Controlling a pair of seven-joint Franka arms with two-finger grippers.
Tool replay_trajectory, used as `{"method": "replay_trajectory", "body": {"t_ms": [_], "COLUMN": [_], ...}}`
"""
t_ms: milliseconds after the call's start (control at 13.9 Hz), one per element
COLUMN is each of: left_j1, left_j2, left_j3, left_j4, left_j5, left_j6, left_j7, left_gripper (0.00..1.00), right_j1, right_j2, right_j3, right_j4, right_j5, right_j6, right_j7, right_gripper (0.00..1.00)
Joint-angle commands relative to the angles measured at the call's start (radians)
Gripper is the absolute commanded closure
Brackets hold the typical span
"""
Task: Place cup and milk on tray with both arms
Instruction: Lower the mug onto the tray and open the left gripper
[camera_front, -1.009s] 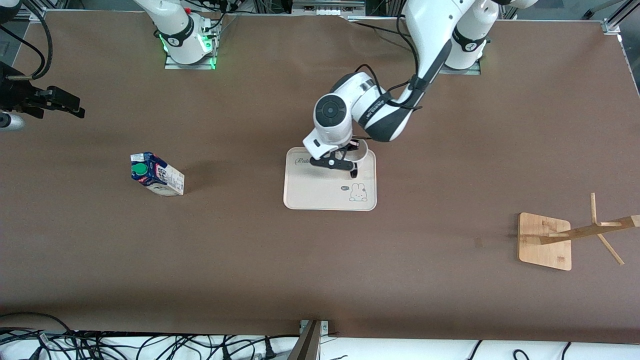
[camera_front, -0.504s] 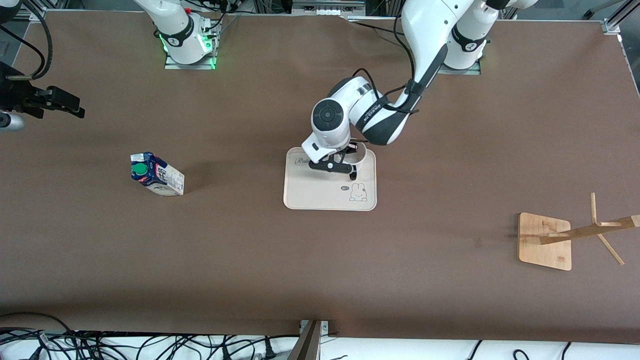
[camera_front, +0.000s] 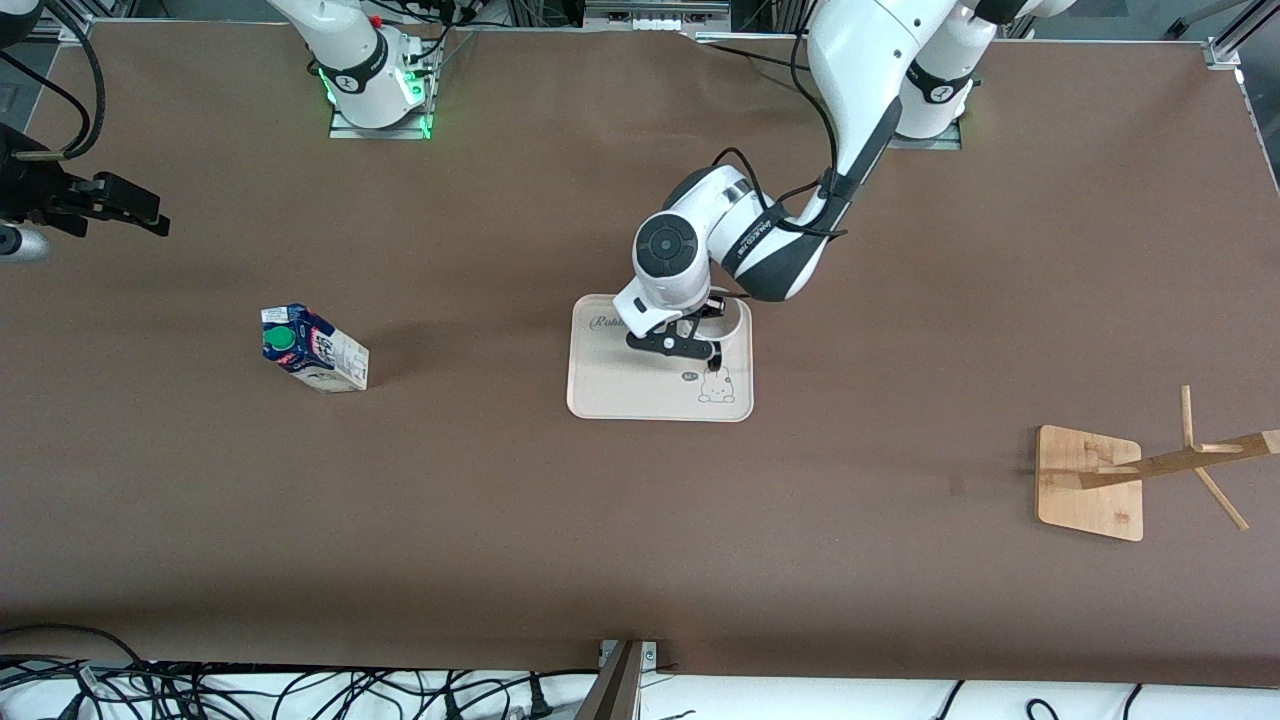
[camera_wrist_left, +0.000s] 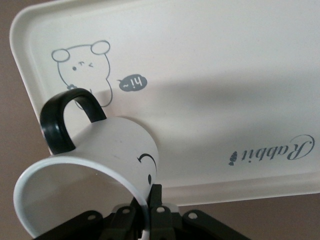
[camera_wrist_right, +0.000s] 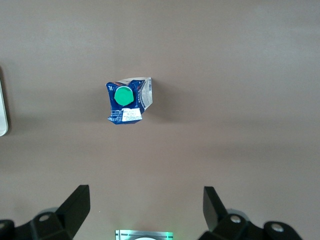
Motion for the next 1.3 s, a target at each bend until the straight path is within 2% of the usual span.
{"method": "replay_trajectory", "body": {"t_ms": [0,720,793,865,937,1009,1225], "left_j1": [0.001,0.006,0.006,0.005,0.005,0.003,0.006], "left_j2": [0.013,0.026,0.029,0.036,0.036,0.036,0.017], "left_j3": [0.012,0.017,0.017,0.018,0.02,0.02,0.02], "left_j4": [0.05,0.052,0.052,0.052,0.05,0.05,0.07], "left_j5": [0.024,0.023,0.021,0.023,0.023,0.024,0.015], "left_j6": [-0.02,-0.017,-0.015,-0.014,-0.012,-0.006,-0.006], "left_j7": [0.035,0.052,0.049,0.046,0.046,0.045,0.035], "left_gripper": [1.0,1.0,0.94,0.6,0.07,0.0,0.0], "right_j1": [-0.009,-0.009,-0.007,-0.007,-0.004,-0.001,-0.001], "right_j2": [0.008,0.008,0.011,0.011,0.012,0.018,0.021], "right_j3": [0.004,0.004,0.004,0.006,0.006,0.009,0.012], "right_j4": [0.02,0.028,0.032,0.032,0.032,0.035,0.04], "right_j5": [0.005,0.002,0.0,-0.003,0.0,0.0,0.002], "right_j6": [-0.018,-0.017,-0.018,-0.018,-0.017,-0.017,-0.027], "right_j7": [0.001,-0.008,-0.008,-0.008,-0.001,-0.002,-0.008], "right_gripper": [0.0,0.0,0.0,0.0,0.0,0.0,0.0]}}
